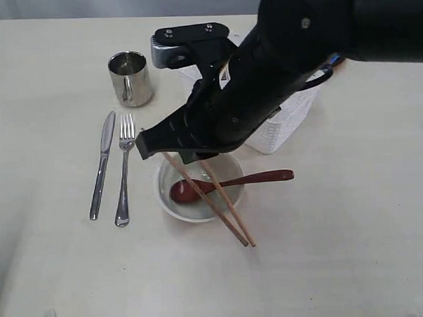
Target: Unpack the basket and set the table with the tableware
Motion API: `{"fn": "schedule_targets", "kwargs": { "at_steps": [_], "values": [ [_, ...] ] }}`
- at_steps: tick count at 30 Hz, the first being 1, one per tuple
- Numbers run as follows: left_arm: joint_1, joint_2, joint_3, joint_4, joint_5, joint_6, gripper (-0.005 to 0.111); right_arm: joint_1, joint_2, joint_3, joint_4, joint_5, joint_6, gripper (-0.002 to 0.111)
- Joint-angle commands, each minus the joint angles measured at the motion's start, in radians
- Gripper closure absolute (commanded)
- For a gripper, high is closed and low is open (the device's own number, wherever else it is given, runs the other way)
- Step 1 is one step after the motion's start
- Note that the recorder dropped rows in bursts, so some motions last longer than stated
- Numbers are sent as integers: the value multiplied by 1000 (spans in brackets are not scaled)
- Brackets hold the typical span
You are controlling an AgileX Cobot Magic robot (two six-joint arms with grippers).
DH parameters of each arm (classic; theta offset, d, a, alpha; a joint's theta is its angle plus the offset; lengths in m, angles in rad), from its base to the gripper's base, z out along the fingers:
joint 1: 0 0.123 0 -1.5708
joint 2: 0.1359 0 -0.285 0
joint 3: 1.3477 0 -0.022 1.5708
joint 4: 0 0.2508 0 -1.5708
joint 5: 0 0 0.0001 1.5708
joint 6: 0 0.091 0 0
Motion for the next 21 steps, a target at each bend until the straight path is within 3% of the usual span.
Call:
{"fn": "schedule_targets", "kwargs": {
  "at_steps": [1, 11, 21],
  "values": [
    [-5, -3, 3, 8, -11, -4, 107, -2, 61, -83, 16, 53, -42, 109],
    [-5, -3, 3, 8, -11, -4, 107, 65, 185, -107, 14, 45, -78, 109],
    [-5, -3, 3, 8, -11, -4, 107, 67, 273, -170, -48, 32, -29, 109]
  ]
}}
